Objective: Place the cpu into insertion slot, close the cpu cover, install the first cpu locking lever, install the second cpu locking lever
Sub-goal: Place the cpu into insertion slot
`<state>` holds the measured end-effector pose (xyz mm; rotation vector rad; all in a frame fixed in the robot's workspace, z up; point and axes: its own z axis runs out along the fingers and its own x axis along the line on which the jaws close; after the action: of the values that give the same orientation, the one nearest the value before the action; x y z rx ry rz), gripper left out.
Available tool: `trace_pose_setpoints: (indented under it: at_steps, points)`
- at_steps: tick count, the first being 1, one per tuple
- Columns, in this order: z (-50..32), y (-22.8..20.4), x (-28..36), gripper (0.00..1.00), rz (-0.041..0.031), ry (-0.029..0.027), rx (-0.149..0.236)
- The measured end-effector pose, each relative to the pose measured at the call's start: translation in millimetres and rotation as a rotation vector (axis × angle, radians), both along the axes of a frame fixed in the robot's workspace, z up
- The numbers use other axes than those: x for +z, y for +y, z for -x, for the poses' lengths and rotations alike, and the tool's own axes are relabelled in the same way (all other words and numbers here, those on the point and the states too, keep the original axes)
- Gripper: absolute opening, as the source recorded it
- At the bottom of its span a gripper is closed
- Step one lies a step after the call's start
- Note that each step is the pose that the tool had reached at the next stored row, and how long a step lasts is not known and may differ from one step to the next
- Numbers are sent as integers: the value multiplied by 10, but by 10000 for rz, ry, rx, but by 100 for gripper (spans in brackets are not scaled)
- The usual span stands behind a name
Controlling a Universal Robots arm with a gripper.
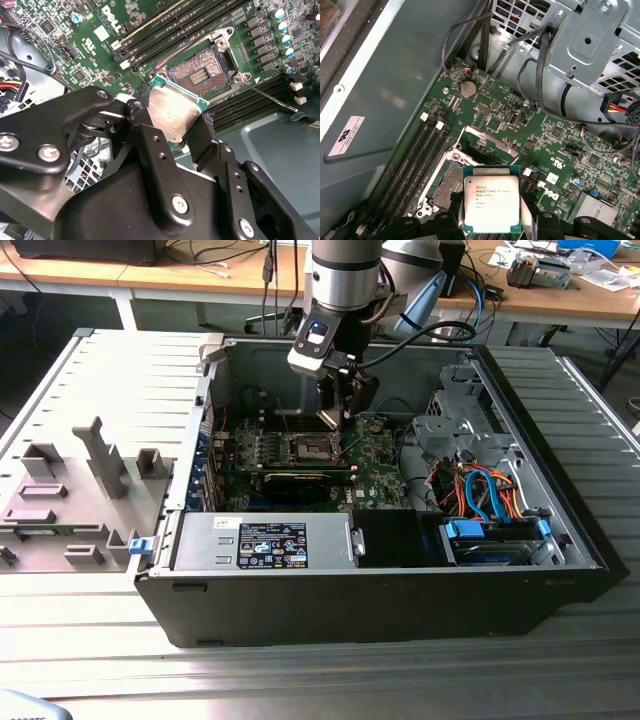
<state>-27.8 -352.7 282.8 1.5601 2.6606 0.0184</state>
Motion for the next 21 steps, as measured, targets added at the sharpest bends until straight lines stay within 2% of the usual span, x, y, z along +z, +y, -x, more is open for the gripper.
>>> trace_pose_setpoints:
  at_steps: [6, 8, 21]
  points:
    - [0, 0, -3, 54, -1, 0, -77]
    - [0, 0, -5, 54, -1, 0, -231]
    - [0, 0, -6, 54, 0, -1, -354]
